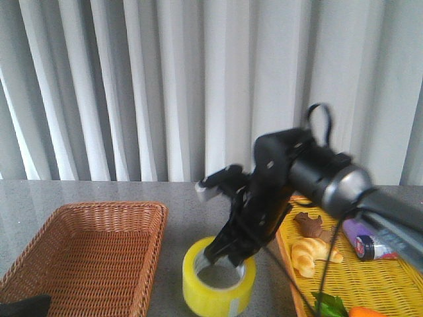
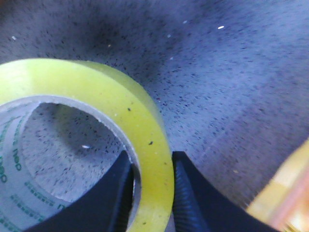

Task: Transfer tape with both arms
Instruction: 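Lift the tape roll with the right gripper and set it on the table between baskets, then open the right gripper and withdraw it from the tape roll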

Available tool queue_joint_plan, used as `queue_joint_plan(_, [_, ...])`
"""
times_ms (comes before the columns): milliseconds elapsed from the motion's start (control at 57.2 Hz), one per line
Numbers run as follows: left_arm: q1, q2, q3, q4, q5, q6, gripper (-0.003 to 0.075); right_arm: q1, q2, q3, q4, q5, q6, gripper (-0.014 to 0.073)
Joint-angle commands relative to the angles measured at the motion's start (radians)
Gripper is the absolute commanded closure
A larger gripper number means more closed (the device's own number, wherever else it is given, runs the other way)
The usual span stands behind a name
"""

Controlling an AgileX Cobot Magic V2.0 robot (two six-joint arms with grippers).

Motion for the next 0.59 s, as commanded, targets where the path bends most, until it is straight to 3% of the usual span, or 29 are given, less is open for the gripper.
queue_joint_plan(0, [-0.004, -0.002, -0.034, -0.015, -0.064, 0.000, 0.0144, 0.014, -0.024, -0.036, -0.071, -0.074, 0.029, 0.0435])
queue_joint_plan(245, [-0.004, -0.002, -0.034, -0.015, -0.064, 0.000, 0.0144, 0.011, 0.022, -0.036, -0.094, -0.120, 0.062, 0.0384])
queue_joint_plan(454, [-0.004, -0.002, -0.034, -0.015, -0.064, 0.000, 0.0144, 0.012, 0.001, -0.047, -0.066, -0.153, 0.063, 0.0200])
queue_joint_plan(577, [-0.004, -0.002, -0.034, -0.015, -0.064, 0.000, 0.0144, 0.011, -0.057, -0.054, -0.054, -0.127, 0.092, 0.0142])
